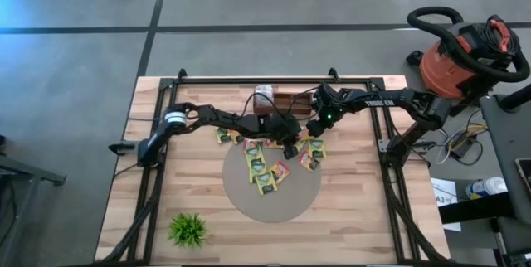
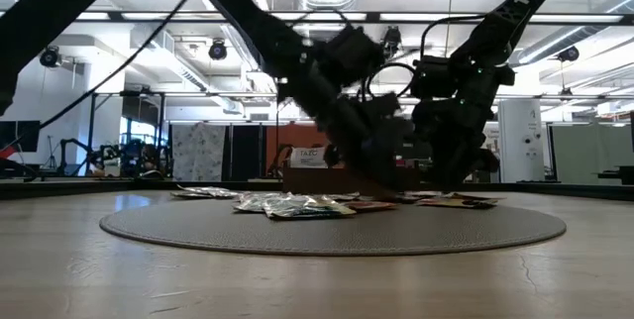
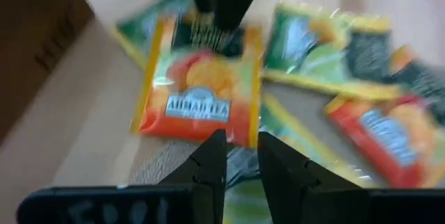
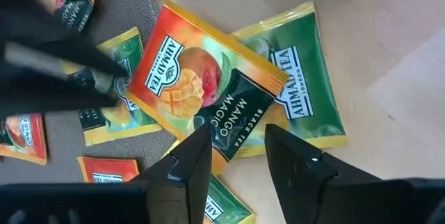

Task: Pick & Place Tea
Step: Put the orange tea bag into the middle section of the wooden organizer

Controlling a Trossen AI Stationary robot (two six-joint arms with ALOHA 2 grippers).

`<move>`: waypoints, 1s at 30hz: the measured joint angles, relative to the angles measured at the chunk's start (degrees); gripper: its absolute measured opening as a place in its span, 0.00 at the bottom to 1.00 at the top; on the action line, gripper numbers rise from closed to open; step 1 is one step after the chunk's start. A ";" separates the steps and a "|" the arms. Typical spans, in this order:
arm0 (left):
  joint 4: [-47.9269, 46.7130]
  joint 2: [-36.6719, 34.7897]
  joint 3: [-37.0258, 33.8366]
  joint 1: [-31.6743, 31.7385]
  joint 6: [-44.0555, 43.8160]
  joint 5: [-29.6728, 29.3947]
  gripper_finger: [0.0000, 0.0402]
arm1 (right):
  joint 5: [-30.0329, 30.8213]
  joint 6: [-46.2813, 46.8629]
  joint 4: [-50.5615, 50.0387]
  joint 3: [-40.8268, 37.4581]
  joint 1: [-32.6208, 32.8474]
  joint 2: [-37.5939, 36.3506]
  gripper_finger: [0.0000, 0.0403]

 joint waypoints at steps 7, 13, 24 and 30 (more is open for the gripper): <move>2.90 1.99 0.11 0.51 -2.11 0.14 0.19 | 0.02 1.14 0.05 -0.02 0.00 0.02 0.34; 3.06 1.99 0.11 0.51 -2.30 0.33 0.19 | 0.04 1.56 1.72 -0.02 0.00 0.04 0.31; 3.07 1.99 0.09 0.55 -2.36 0.51 0.19 | -1.89 0.21 2.98 2.44 0.05 -0.21 0.09; 1.00 0.11 -0.12 0.33 -4.33 0.49 0.19 | -2.54 -3.85 0.40 5.63 0.90 -0.94 0.02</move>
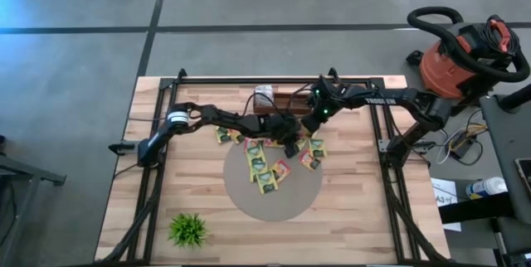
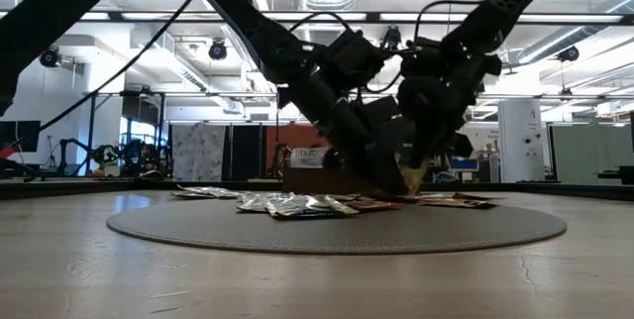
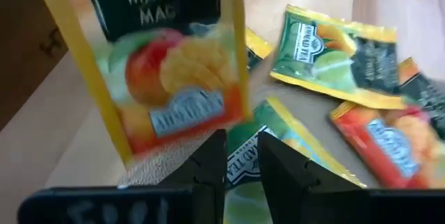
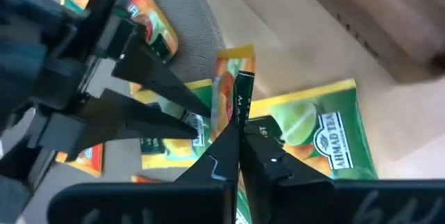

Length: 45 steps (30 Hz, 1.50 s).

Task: Pick & Place Tea
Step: Put the orange tea bag into the middle section of the wooden organizer

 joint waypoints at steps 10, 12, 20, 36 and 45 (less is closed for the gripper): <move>-11.90 -17.03 -3.15 -3.74 -5.36 -3.60 0.19 | 7.09 -17.14 -7.90 12.35 1.55 -0.17 0.02; -12.03 -22.14 -5.74 -4.68 -7.66 -6.47 0.19 | 8.90 -21.19 -7.77 15.67 1.53 -0.17 0.02; -9.72 -40.34 -20.22 -6.12 -20.55 -16.10 0.19 | 17.63 -32.49 -9.66 27.82 -0.78 4.07 0.02; -4.85 -59.03 -37.12 -6.45 -29.15 -16.13 0.19 | 17.33 -41.20 -29.81 52.31 -1.18 27.41 0.02; -4.94 -61.09 -38.52 -6.38 -25.20 -16.17 0.19 | 17.74 -46.31 -40.74 63.43 -1.16 35.23 0.02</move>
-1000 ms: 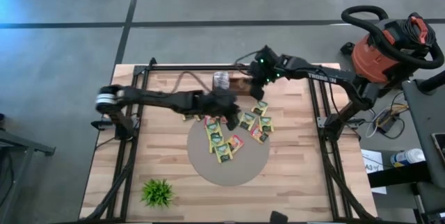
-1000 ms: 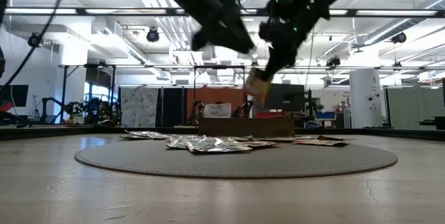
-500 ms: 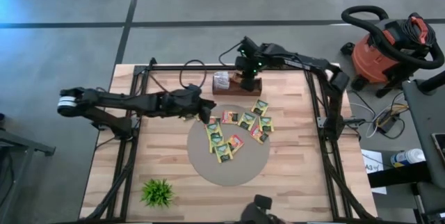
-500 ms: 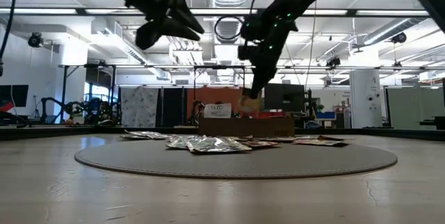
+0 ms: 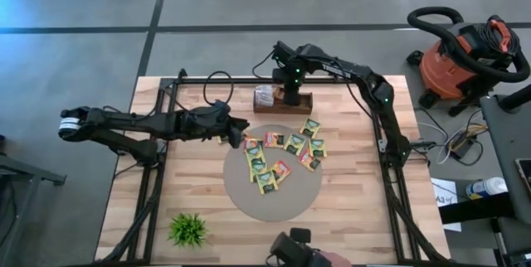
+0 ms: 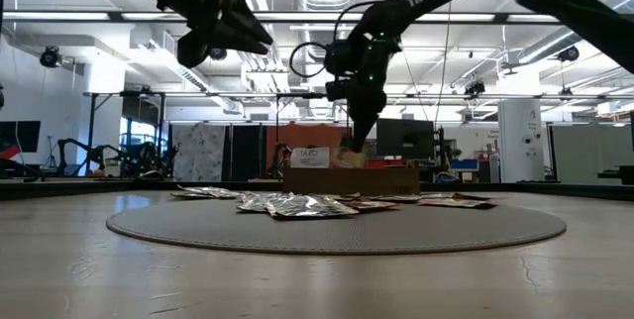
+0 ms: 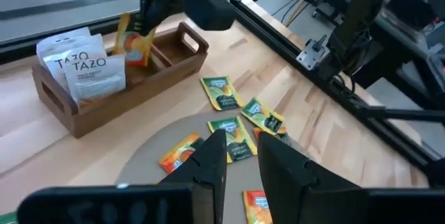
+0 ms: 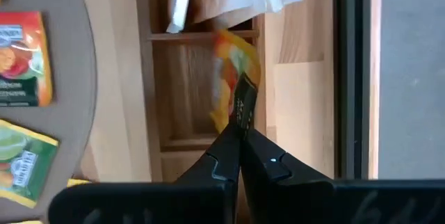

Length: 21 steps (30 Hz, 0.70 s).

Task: Pick & Place Tea
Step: Put the orange tea bag into the middle section of the wooden organizer

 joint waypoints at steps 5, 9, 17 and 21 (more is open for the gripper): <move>-0.01 0.00 0.00 0.00 0.59 0.00 0.19 | 0.20 -0.29 -1.38 3.09 0.09 3.60 0.02; -0.04 0.00 0.00 0.00 0.62 0.00 0.19 | 3.05 -0.64 -1.49 4.60 0.15 5.15 0.02; -0.14 0.00 0.00 0.00 2.79 0.02 0.19 | 6.64 -2.30 -1.60 5.91 0.35 5.25 0.02; -0.16 0.00 0.00 0.00 2.87 0.00 0.19 | 7.53 -2.29 -1.53 6.62 0.38 5.14 0.02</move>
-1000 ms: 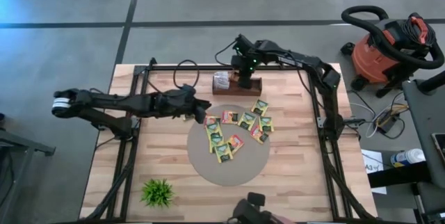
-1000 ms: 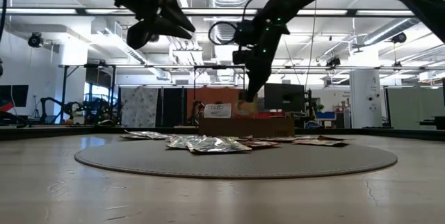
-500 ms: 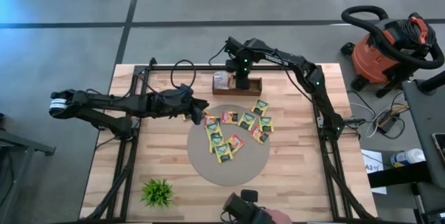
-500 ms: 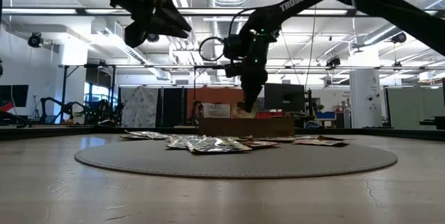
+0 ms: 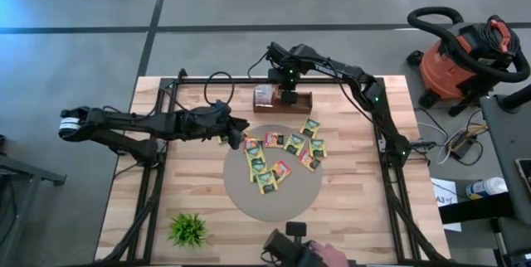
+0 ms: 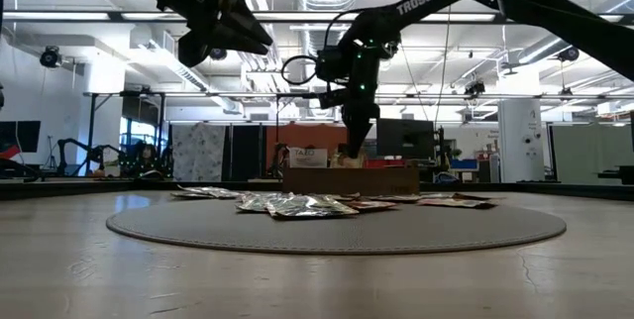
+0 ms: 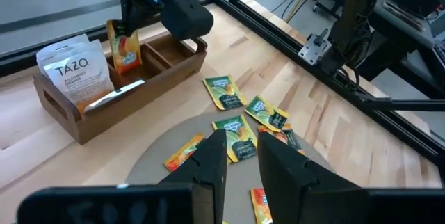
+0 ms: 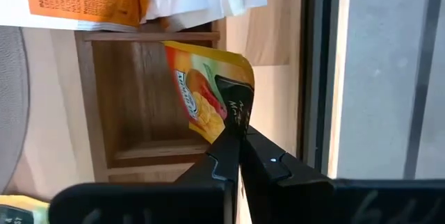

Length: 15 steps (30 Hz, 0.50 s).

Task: Pick & Place Tea
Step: Put the orange tea bag into the middle section of the wooden organizer

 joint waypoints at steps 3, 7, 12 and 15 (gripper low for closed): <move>-0.02 0.00 0.00 0.00 0.18 0.00 0.19 | -0.01 0.19 0.15 0.01 0.33 0.00 0.02; -0.02 0.00 0.00 0.00 0.22 0.00 0.19 | -0.20 0.83 0.22 -0.21 0.97 0.00 0.08; -0.07 0.00 0.00 0.00 0.22 0.00 0.19 | -0.17 2.76 0.07 -0.13 1.29 -0.04 0.23; -0.56 0.00 0.00 0.00 0.20 0.01 0.19 | -0.17 4.27 -0.44 0.18 1.28 -0.58 0.31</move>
